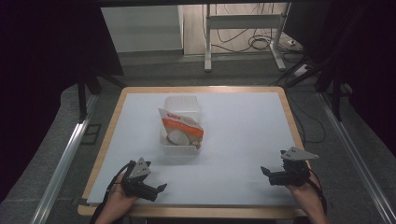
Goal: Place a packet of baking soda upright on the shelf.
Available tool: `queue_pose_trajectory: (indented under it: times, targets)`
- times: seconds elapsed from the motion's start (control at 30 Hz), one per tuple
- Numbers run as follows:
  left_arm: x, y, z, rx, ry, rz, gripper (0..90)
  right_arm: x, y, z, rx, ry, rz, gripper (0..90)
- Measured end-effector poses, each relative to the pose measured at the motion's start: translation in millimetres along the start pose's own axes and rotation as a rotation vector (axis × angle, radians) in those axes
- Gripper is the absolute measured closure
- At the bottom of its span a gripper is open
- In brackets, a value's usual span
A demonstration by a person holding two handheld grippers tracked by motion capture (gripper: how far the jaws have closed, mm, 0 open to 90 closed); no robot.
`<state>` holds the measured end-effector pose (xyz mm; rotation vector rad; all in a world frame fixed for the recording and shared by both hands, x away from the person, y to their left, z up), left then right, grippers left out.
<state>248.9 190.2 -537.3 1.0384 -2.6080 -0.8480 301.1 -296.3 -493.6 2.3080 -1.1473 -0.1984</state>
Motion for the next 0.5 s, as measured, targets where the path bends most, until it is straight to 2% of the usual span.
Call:
queue_pose_trajectory:
  times: [0.2,0.5]
  targets:
    - [0.3,0.0,0.0,0.000,-0.002,-0.001,0.0,6.4,-7.6,10.4,-0.045,-0.006,0.008,2.3]
    - [0.9,-0.7,-0.4,-0.003,-0.006,-0.002,0.0,10.4,-15.3,16.7,-0.084,-0.060,-0.021,2.3]
Point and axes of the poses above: each handheld gripper's, and its own axes: y roughly backward along the jaws, z roughly out of its underside, x roughly to its right, the point moved 1 cm from there along -y, roughly forward along the jaws, and after that the axes turned 6 degrees about x, right-handed, at the moved point
